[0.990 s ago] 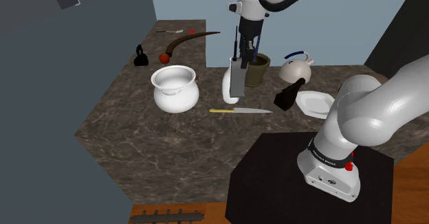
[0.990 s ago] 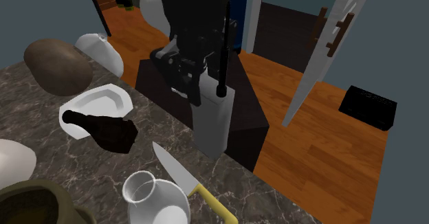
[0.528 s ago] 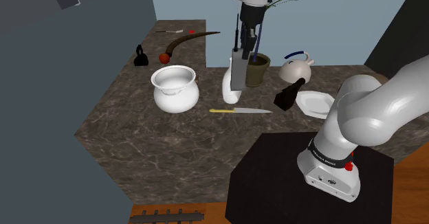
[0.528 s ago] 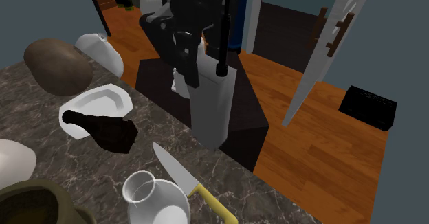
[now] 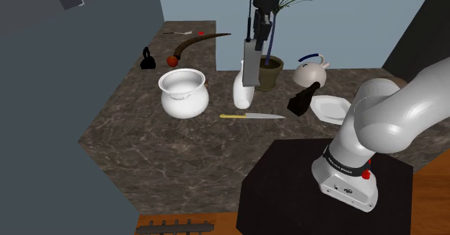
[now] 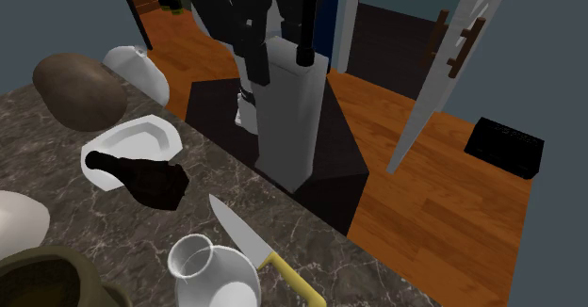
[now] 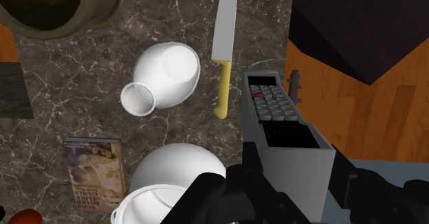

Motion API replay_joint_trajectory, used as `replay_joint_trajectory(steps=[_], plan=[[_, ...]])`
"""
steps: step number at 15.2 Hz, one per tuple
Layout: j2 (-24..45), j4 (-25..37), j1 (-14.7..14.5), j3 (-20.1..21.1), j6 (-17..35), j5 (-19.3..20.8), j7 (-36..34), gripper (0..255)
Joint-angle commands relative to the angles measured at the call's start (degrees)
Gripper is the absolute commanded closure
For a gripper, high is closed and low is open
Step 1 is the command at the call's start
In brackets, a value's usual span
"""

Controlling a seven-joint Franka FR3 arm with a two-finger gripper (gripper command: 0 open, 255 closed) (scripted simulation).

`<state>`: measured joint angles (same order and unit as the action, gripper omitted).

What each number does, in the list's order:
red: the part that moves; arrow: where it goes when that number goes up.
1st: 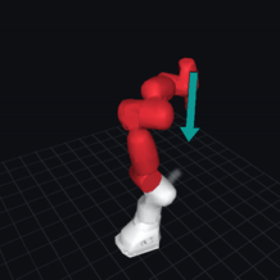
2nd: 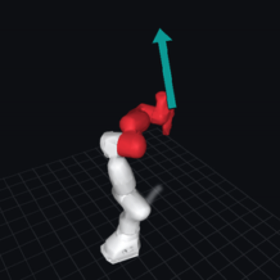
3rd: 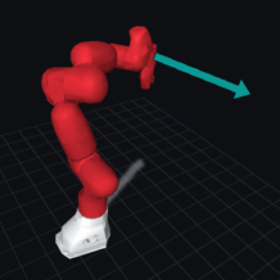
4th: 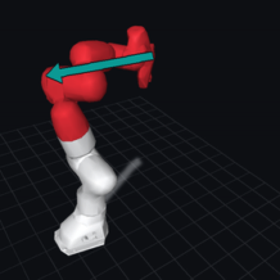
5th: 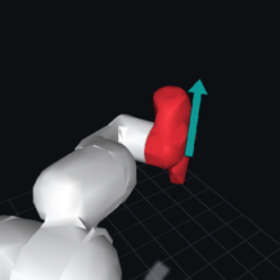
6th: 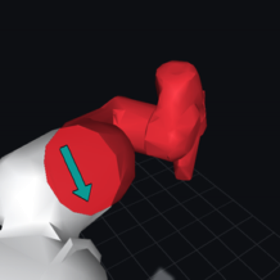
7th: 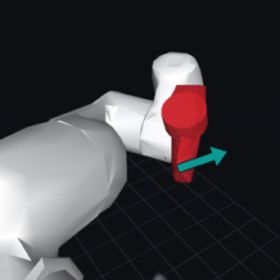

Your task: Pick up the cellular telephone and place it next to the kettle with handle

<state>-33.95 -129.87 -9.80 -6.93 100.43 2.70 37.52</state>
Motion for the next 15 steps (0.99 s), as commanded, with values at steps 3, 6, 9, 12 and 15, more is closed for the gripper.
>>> replay_joint_trajectory(steps=[3,6,9,12,15], plan=[[0.3,3.4,-0.1,0.2,-3.0,-0.1,-0.1,255],[0.8,6.1,-0.2,0.2,-5.3,-0.2,0.0,255],[1.4,8.9,-0.2,0.3,-7.5,-0.3,0.0,255],[2.1,11.8,-0.3,0.3,-9.7,-0.4,0.0,255],[2.9,14.8,-0.3,0.4,-11.9,-0.5,0.0,255]])
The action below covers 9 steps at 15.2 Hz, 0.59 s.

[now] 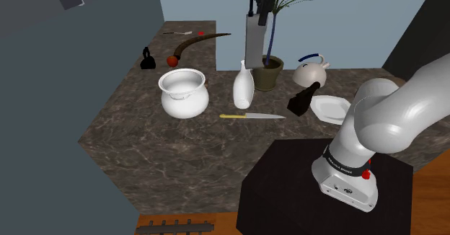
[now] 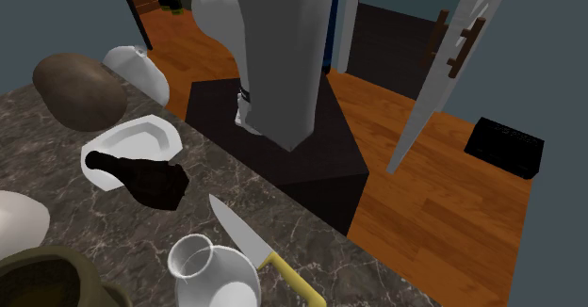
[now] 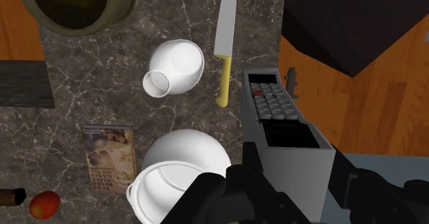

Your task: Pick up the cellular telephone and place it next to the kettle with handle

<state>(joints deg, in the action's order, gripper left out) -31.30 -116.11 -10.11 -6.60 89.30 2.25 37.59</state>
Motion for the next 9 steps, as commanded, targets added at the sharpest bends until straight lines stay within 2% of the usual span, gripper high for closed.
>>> replay_joint_trajectory(steps=[1,9], plan=[[0.6,2.1,-0.1,0.1,-1.5,-0.1,0.0,255],[3.0,9.8,-0.2,0.1,-6.8,-0.3,0.1,255]])
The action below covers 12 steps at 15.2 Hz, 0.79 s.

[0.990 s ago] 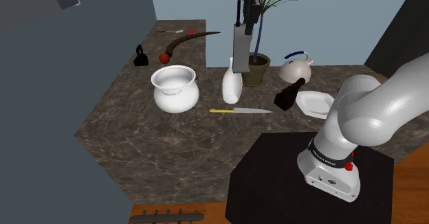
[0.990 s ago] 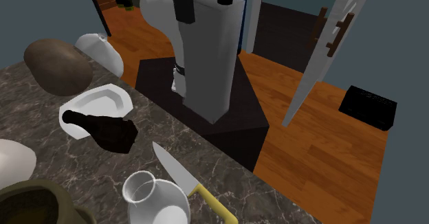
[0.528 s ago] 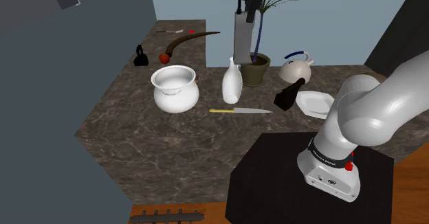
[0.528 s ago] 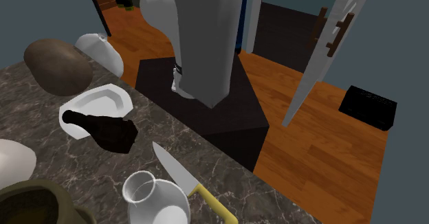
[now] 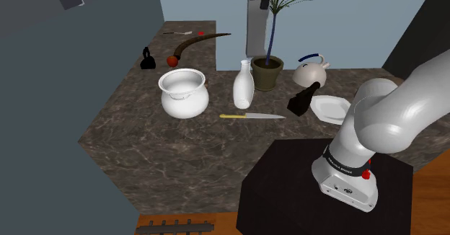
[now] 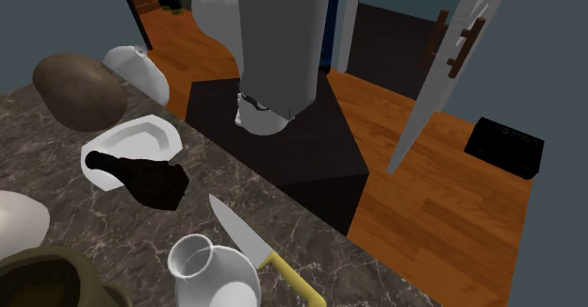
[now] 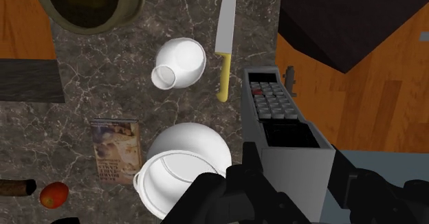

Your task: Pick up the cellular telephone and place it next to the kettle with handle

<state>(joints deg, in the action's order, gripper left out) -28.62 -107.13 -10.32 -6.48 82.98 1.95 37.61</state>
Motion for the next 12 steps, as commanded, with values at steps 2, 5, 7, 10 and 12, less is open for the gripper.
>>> replay_joint_trajectory(steps=[2,5,7,10,12], plan=[[-0.2,0.7,0.7,-2.2,-0.8,0.9,2.8,255],[-0.6,0.9,1.8,-5.4,-1.2,2.2,7.1,255],[-0.5,1.4,2.5,-7.7,-1.5,3.1,10.0,255],[0.1,2.6,3.4,-11.2,-1.8,4.3,14.4,255],[0.8,3.7,4.0,-13.6,-1.9,5.0,17.4,255]])
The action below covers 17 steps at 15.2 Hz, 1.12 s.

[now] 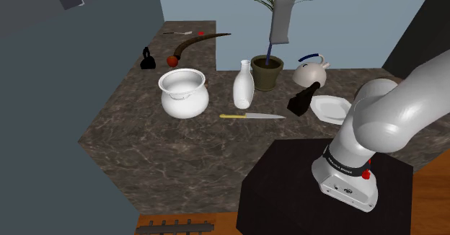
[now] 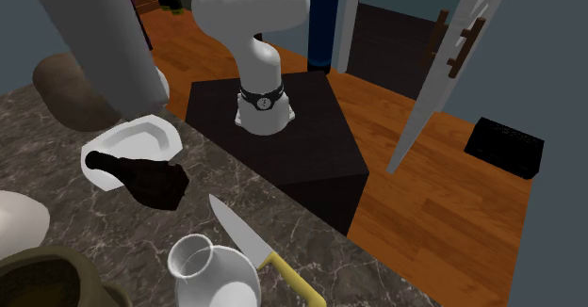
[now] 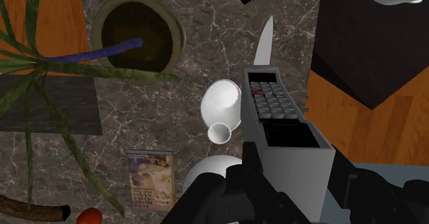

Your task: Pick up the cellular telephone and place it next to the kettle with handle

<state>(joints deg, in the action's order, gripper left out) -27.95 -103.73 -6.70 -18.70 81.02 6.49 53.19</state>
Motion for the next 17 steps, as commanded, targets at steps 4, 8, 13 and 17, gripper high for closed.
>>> replay_joint_trajectory(steps=[4,8,13,17], plan=[[2.5,3.3,1.3,-6.4,-0.2,1.4,8.0,255],[6.0,7.4,2.0,-12.0,-0.4,1.5,14.6,255],[12.6,14.2,2.7,-20.1,-0.9,-0.4,23.8,255],[17.5,18.0,3.5,-25.3,-0.6,-3.1,29.8,255]])
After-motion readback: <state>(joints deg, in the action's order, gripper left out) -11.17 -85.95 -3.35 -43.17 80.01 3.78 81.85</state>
